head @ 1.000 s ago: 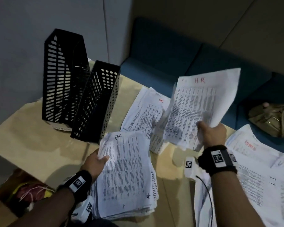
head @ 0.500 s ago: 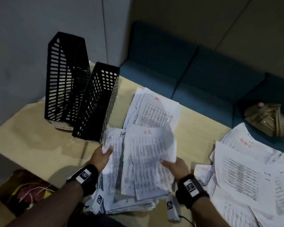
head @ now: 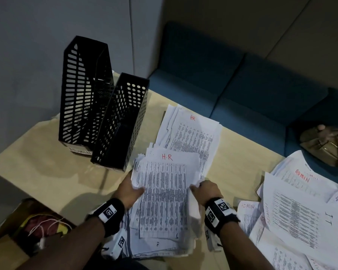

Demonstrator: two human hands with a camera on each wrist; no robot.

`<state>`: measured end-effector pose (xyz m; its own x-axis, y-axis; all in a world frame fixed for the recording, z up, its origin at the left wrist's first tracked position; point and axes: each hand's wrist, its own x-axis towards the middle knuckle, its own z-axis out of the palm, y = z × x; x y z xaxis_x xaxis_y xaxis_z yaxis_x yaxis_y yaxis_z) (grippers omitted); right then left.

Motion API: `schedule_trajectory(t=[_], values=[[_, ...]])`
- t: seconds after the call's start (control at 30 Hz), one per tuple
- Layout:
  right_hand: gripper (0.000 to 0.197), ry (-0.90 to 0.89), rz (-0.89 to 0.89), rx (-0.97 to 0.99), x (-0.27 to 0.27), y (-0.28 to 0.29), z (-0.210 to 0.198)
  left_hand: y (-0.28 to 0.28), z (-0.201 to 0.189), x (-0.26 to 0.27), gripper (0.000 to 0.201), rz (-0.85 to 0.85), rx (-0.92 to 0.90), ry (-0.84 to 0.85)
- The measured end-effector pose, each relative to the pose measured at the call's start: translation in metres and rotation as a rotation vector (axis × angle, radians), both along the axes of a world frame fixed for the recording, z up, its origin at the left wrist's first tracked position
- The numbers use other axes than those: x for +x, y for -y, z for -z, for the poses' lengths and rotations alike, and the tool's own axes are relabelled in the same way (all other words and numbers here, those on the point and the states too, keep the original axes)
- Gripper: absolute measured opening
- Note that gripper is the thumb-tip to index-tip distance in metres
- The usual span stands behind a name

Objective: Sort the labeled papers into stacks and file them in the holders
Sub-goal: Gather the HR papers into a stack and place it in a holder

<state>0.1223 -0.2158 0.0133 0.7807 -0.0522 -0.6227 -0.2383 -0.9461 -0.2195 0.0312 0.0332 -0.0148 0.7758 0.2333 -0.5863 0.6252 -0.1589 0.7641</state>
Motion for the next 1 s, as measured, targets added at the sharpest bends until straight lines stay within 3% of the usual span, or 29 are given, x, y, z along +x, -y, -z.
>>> schedule_trajectory(t=[0.1, 0.2, 0.33, 0.43, 0.57, 0.63, 0.73, 0.83, 0.9, 1.0], values=[[0.048, 0.034, 0.069, -0.011, 0.021, -0.004, -0.004, -0.001, -0.002, 0.0, 0.081, 0.003, -0.037, -0.021], [0.037, 0.04, 0.073, 0.014, 0.03, -0.016, -0.008, 0.001, -0.001, 0.002, 0.083, -0.017, -0.065, 0.017], [0.031, 0.108, -0.003, 0.097, 0.022, -0.027, -0.011, 0.003, 0.004, 0.006, 0.06, 0.027, 0.119, 0.047], [0.027, 0.036, -0.092, 0.06, 0.013, -0.018, -0.006, 0.004, 0.003, 0.008, 0.048, 0.02, 0.161, 0.011], [0.054, 0.021, -0.019, 0.191, 0.02, -0.013, -0.007, 0.003, 0.007, 0.009, 0.041, 0.027, 0.177, -0.016], [0.057, 0.085, 0.008, 0.255, 0.027, -0.018, -0.008, 0.003, 0.009, 0.01, 0.04, 0.04, 0.16, -0.03], [0.049, 0.123, -0.083, 0.23, 0.031, -0.028, -0.006, 0.003, 0.008, 0.012, 0.039, 0.044, 0.116, -0.027], [0.063, 0.164, -0.169, 0.136, 0.036, -0.03, 0.002, 0.003, 0.0, 0.015, 0.034, 0.027, 0.105, 0.008], [0.072, 0.301, -0.196, 0.106, 0.041, -0.038, -0.001, 0.004, -0.004, 0.016, 0.032, 0.038, 0.102, 0.024], [0.07, 0.437, -0.442, 0.218, 0.047, -0.067, -0.011, 0.009, -0.007, 0.017, 0.038, 0.056, 0.053, 0.041]])
